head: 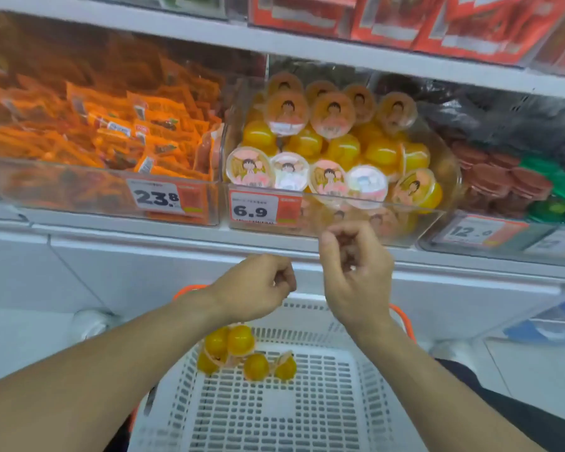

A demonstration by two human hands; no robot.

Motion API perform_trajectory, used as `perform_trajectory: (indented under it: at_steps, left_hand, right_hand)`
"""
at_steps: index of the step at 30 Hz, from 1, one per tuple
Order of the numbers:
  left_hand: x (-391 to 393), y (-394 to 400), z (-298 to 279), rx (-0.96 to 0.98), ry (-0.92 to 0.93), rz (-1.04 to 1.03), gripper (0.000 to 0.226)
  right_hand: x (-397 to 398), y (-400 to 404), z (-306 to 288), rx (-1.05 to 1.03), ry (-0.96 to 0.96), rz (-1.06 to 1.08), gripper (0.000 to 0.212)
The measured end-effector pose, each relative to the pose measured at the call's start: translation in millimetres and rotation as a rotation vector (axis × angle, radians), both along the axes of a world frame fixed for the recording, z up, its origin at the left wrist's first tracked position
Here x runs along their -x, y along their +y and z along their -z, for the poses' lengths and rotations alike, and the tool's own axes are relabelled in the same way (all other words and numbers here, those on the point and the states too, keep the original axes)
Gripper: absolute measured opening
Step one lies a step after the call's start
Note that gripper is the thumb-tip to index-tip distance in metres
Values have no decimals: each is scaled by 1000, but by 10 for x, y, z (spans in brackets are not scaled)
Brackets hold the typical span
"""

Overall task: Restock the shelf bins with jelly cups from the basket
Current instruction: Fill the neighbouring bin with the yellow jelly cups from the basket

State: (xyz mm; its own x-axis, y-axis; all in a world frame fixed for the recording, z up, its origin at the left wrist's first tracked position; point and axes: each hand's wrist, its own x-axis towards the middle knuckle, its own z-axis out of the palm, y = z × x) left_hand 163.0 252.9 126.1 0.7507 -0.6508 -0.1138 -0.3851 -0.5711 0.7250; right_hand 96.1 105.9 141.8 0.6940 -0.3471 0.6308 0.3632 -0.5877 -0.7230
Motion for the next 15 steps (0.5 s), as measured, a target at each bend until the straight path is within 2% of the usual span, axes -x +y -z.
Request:
perform_trajectory:
  at_steps: [4, 6, 9, 12, 15]
  left_hand:
    - [3, 236, 831, -520, 132, 113, 23]
    - [-12, 356, 1245, -674, 176, 106, 26]
    - [-19, 412, 1787, -648, 151, -34, 48]
    - [70, 361, 2231, -749, -51, -137, 72]
    - [126, 253, 2536, -737, -92, -145, 81]
  right_hand:
    - [353, 61, 1233, -95, 449, -43, 10]
    - [506, 25, 1735, -44, 682, -65, 6]
    - [672, -66, 2204, 37, 1005, -71, 9]
    - [695, -166, 2458, 122, 1305, -107, 29]
    - [562, -218, 2613, 86, 1422, -106, 40]
